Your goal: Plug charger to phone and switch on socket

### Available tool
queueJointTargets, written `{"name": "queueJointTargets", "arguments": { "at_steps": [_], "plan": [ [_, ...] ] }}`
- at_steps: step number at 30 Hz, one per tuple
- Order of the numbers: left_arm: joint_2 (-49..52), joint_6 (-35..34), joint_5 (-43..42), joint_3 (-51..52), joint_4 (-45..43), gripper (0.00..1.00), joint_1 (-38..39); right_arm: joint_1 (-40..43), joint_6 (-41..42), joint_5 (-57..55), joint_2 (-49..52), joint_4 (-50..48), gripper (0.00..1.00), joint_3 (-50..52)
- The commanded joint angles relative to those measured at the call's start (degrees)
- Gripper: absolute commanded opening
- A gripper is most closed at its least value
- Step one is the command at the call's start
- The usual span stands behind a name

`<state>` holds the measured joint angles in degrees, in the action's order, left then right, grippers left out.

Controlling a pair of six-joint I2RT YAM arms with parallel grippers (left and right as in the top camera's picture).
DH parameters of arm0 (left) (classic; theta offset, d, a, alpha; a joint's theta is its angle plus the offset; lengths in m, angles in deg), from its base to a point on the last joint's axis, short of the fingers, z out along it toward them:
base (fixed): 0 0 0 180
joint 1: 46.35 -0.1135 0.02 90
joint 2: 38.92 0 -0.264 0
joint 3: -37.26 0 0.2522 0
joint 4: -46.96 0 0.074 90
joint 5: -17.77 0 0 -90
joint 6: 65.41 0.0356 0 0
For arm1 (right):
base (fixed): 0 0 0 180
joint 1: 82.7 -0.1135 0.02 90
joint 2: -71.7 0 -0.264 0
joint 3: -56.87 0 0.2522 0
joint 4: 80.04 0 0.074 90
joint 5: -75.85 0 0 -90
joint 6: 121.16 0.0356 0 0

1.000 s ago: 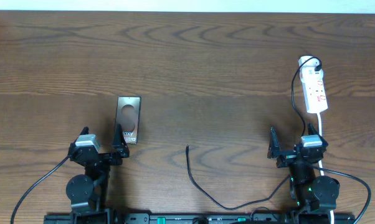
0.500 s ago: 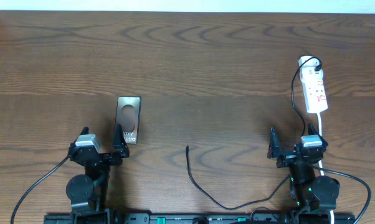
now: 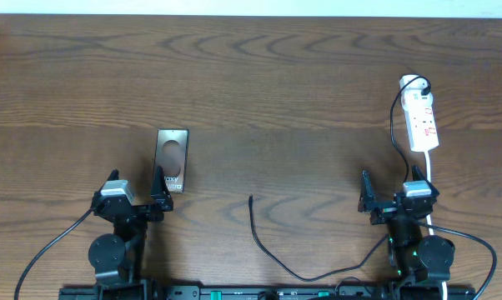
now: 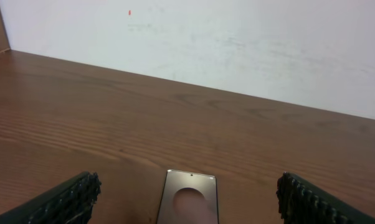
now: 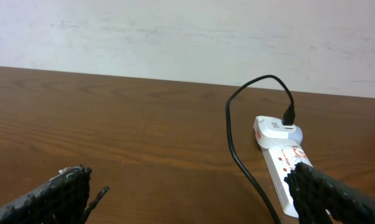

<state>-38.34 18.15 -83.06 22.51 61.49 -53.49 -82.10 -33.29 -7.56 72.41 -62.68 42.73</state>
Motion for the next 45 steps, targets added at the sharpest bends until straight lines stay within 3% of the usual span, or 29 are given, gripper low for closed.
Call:
{"name": "queueJointTargets", "arguments": {
  "at_steps": [1,10,19,32,40,41,42,43,44,45],
  "plan": [
    [-0.35,-0.46,-3.02,0.13,2.03,0.93,-0.35,-0.28,-0.72,-0.63,-0.37,0.28,0.99,0.07],
    [5.44,-0.24,-3.74,-7.17,8.24,0.93,-0.35,-0.28,-0.72,-0.63,-0.37,0.28,0.99,0.07],
    [27.36,1.73,-3.74,-25.38,12.33,0.93,-0.35,-0.28,-0.72,-0.63,-0.37,0.28,0.99,0.07],
    [70.77,4.81,-3.72,-69.77,54.01,0.93,-0.13,-0.28,-0.72,-0.66,-0.37,0.28,0.99,0.07],
    [83.49,4.72,-5.49,-72.76,56.87,0.93,-0.13,-0.28,-0.72,-0.63,-0.37,0.28,0.99,0.07],
    [84.35,4.72,-5.49,-72.74,56.87,0.79,-0.13,-0.28,-0.72,-0.63,-0.37,0.28,0.99,0.07],
    [85.31,4.72,-5.49,-72.74,56.85,0.43,-0.13,-0.28,-0.72,-0.66,-0.37,0.28,0.99,0.07],
    [86.44,4.72,-5.49,-72.74,56.83,0.21,-0.13,-0.28,-0.72,-0.63,-0.37,0.28,0.99,0.07],
    [86.93,4.72,-5.55,-72.74,56.83,0.21,-0.13,-0.28,-0.72,-0.66,-0.37,0.28,0.99,0.07],
    [87.32,4.70,-5.90,-72.74,56.78,0.38,-0.13,-0.28,-0.72,-0.63,-0.37,0.28,0.99,0.07]
  ]
}}
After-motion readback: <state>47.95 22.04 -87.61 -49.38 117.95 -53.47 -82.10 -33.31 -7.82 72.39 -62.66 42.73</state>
